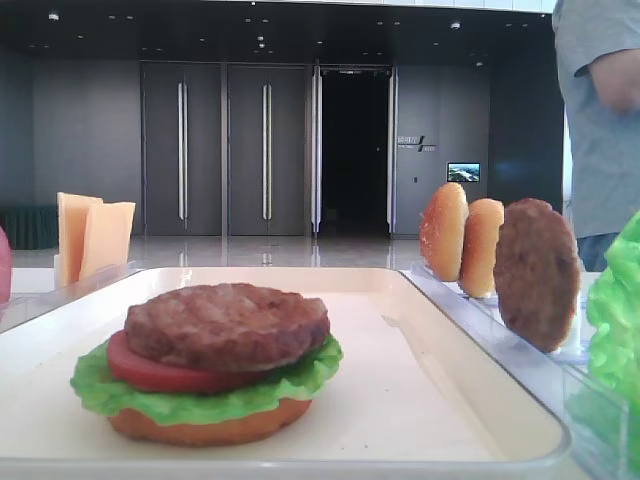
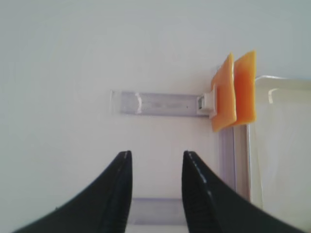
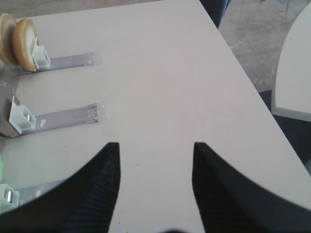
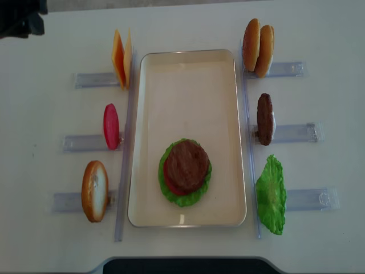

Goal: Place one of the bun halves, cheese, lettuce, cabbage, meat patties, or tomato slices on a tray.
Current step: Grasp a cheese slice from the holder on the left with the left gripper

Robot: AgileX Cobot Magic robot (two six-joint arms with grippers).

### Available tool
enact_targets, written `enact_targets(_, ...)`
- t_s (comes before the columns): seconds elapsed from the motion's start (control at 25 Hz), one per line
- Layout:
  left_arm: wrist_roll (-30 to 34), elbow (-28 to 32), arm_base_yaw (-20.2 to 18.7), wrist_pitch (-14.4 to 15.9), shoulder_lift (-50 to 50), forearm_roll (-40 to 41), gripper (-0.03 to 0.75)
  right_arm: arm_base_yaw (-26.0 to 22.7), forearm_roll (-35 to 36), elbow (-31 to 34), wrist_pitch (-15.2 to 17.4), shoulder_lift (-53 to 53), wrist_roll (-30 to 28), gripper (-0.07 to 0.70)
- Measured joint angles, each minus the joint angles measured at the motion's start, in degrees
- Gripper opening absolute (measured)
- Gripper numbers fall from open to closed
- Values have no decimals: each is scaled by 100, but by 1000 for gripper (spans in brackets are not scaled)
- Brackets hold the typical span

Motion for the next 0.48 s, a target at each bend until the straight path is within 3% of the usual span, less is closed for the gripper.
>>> enact_targets(0.48,0,-2453,0,1074,2251,-233,274,0,0,0,5,0,0,359)
